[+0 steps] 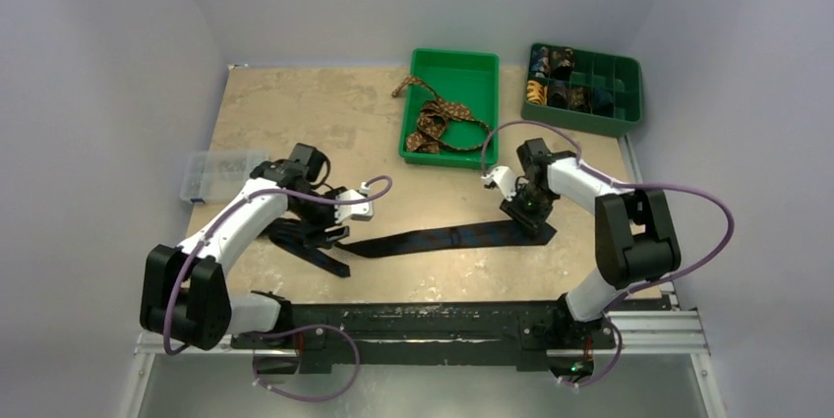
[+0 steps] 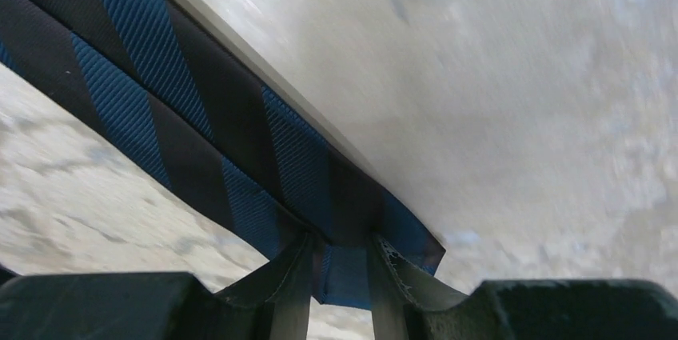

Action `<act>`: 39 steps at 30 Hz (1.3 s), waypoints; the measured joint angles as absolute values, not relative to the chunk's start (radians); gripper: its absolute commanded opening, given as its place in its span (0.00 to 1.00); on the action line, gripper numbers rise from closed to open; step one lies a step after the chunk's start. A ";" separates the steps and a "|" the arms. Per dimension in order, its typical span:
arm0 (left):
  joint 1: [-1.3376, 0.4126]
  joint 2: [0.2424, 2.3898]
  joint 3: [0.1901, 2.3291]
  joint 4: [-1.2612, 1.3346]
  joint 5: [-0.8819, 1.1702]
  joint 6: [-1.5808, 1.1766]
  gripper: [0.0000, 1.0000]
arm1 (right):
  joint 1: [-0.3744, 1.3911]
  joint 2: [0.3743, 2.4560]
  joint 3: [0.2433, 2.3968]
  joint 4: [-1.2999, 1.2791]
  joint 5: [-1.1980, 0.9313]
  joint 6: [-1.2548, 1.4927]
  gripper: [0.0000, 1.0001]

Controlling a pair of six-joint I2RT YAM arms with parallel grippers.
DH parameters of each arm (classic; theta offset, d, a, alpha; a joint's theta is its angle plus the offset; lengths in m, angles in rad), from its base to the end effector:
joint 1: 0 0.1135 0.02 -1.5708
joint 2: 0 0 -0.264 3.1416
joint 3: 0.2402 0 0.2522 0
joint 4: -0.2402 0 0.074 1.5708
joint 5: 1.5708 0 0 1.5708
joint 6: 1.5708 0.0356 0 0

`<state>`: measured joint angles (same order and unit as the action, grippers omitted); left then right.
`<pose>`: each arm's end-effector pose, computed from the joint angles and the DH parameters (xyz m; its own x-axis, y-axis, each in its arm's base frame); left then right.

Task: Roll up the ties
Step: Flatten out the tie at the center of the board.

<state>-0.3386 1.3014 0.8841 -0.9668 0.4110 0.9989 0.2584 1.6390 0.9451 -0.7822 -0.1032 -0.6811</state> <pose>0.2007 -0.0858 0.2188 -0.1867 0.8830 -0.4306 0.9820 0.1802 -0.0564 0.2650 0.0738 0.1574 -0.5818 -0.8016 -0.1380 -0.8108 0.5850 0.0201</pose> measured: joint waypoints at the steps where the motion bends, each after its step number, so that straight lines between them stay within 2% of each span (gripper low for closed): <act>1: -0.309 1.301 0.884 -0.975 0.400 1.038 0.61 | 0.234 1.628 0.932 -0.781 -0.091 -0.696 0.28; 7: -0.232 1.336 0.876 -0.958 0.341 1.167 0.60 | 0.072 1.578 0.872 -0.792 0.003 -0.792 0.29; 14: -0.135 1.525 0.934 -0.922 0.307 1.229 0.47 | -0.064 1.586 0.861 -0.819 0.076 -0.888 0.30; 19: -0.041 1.573 1.039 -0.931 0.312 1.254 0.51 | -0.171 1.638 0.907 -0.860 0.121 -0.931 0.39; 22: -0.020 1.514 1.066 -0.980 0.361 1.301 0.52 | -0.173 1.650 0.968 -0.912 0.092 -0.935 0.44; 26: -0.029 1.353 1.044 -1.130 0.452 1.426 0.48 | -0.142 1.642 1.109 -1.005 -0.006 -0.915 0.45; 30: -0.080 1.306 0.937 -1.201 0.448 1.497 0.50 | -0.091 1.613 1.206 -1.059 -0.104 -0.880 0.46; 35: -0.146 1.331 0.768 -1.154 0.365 1.507 0.53 | -0.027 1.590 1.265 -1.109 -0.196 -0.823 0.47; 39: -0.192 1.326 0.675 -1.047 0.280 1.490 0.47 | -0.015 1.595 1.283 -1.130 -0.244 -0.785 0.47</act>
<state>-0.1925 1.3262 0.6754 -1.0470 0.2798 1.4899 -0.0151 1.5951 1.2835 -1.1297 -0.2440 -0.7845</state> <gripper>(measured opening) 0.519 0.467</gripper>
